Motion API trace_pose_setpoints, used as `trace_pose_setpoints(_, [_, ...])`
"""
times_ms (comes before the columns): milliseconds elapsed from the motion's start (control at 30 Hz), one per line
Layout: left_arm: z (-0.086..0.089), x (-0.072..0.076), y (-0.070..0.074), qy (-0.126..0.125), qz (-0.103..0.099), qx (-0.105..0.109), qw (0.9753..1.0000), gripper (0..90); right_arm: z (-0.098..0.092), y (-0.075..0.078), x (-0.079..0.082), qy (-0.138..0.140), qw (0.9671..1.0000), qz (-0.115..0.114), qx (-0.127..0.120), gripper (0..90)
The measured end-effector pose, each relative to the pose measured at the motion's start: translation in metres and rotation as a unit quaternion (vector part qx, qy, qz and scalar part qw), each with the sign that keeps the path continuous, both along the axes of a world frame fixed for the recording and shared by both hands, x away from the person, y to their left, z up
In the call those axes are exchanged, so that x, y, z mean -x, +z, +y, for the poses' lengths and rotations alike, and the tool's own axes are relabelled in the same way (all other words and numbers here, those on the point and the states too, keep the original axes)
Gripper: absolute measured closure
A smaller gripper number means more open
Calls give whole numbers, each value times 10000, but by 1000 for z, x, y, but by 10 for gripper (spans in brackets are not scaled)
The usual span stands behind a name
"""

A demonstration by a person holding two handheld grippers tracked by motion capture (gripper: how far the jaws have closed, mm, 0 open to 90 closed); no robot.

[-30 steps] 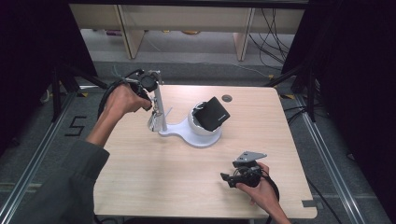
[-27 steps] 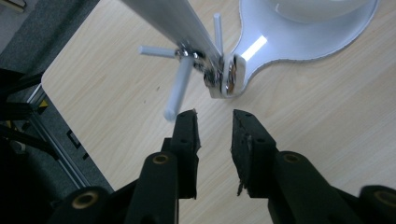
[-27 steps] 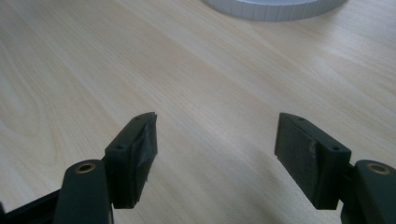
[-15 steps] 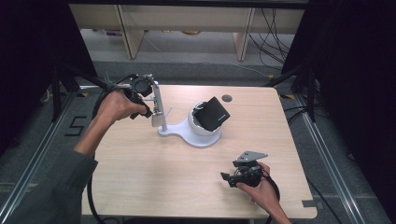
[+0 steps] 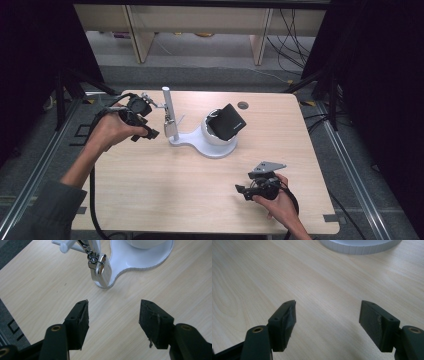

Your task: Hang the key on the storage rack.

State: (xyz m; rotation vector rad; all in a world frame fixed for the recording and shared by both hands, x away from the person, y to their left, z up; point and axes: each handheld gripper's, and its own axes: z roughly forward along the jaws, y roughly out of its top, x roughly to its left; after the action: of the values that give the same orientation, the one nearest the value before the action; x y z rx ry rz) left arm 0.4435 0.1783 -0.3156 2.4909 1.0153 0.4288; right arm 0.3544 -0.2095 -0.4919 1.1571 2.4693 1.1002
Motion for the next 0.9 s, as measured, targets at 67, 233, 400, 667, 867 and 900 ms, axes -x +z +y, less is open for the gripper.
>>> trace_pose_setpoints(67, [3, 3, -4, -30, 29, 128, 9999, 383, 1, -1, -1, -11, 9999, -73, -69, 308])
trace_pose_setpoints(233, [12, 11, -18, -70, 36, 221, 9997, 371, 1, 0, -1, 78, 10000, -28, 19, 308])
trace_pose_setpoints(400, [18, 20, -30, -87, 17, 365, 9993, 339, 1, 0, -1, 42, 10000, -10, 6, 307])
trace_pose_setpoints(667, [15, 29, -43, -140, -6, 603, 9981, 315, 2, -1, -1, 29, 10000, 15, -21, 307])
trace_pose_setpoints(867, [11, 39, -55, -222, -110, 859, 9960, 287, 0, -1, -3, 69, 10000, -46, -39, 307])
trace_pose_setpoints(900, [11, 39, -55, -222, -110, 859, 9960, 283, 0, -1, -3, 72, 10000, -47, -49, 307])
